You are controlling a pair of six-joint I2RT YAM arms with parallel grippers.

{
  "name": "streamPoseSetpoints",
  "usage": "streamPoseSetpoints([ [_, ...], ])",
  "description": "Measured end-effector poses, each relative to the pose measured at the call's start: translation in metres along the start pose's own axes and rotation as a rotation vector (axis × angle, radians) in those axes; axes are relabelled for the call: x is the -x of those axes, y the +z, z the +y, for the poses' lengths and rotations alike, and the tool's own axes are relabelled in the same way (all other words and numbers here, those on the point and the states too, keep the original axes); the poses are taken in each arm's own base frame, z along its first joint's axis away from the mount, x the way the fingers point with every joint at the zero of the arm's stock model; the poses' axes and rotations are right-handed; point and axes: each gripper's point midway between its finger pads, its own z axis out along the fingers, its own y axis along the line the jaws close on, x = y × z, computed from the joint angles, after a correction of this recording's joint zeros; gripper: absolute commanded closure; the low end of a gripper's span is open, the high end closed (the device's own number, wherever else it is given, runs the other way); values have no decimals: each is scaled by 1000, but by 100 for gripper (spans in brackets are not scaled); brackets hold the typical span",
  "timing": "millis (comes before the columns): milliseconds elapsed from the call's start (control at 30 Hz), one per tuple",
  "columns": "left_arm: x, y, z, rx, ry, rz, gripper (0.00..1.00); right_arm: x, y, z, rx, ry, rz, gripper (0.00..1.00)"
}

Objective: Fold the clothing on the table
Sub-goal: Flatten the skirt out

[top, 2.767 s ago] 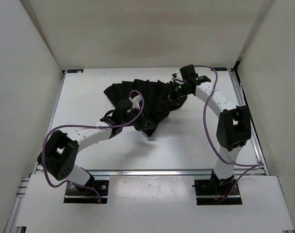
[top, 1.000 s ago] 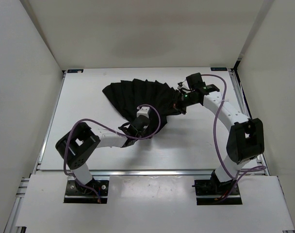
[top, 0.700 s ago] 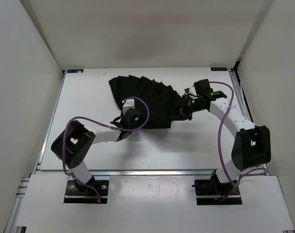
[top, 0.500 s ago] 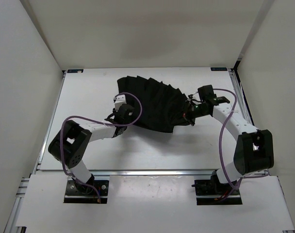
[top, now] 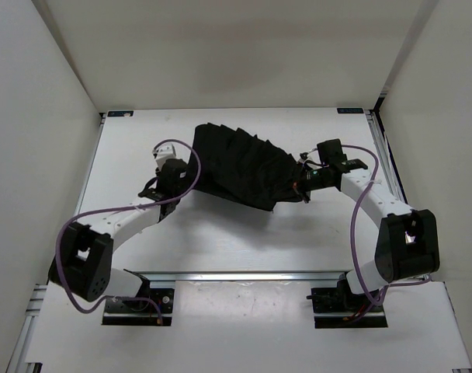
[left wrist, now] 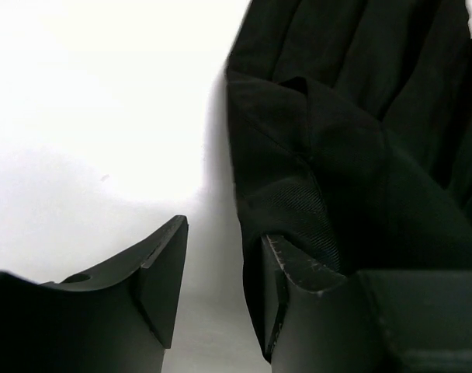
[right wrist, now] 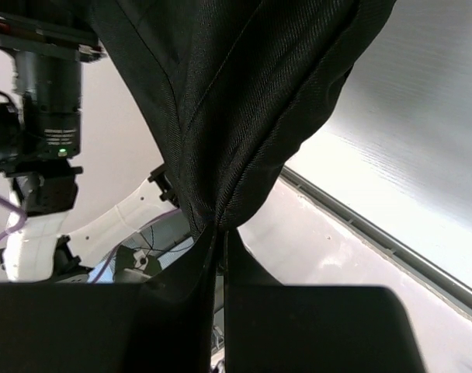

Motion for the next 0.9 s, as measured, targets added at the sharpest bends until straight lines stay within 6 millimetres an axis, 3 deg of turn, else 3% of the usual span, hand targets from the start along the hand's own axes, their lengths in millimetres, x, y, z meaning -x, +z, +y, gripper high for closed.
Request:
streamPoseSetpoints([
  [133, -11, -10, 37, 42, -58, 32, 49, -1, 0, 1, 4, -5, 5, 100],
  [267, -10, -12, 75, 126, -108, 40, 49, 2, -3, -5, 2, 10, -5, 100],
  [433, -4, -20, 69, 79, -123, 43, 48, 3, -6, -17, -6, 40, -9, 100],
  [633, -11, -24, 59, 30, -139, 82, 48, 3, -6, -19, -6, 32, -9, 100],
  [900, -17, -60, 26, -141, -245, 177, 39, 1, 2, -20, 0, 11, -2, 100],
])
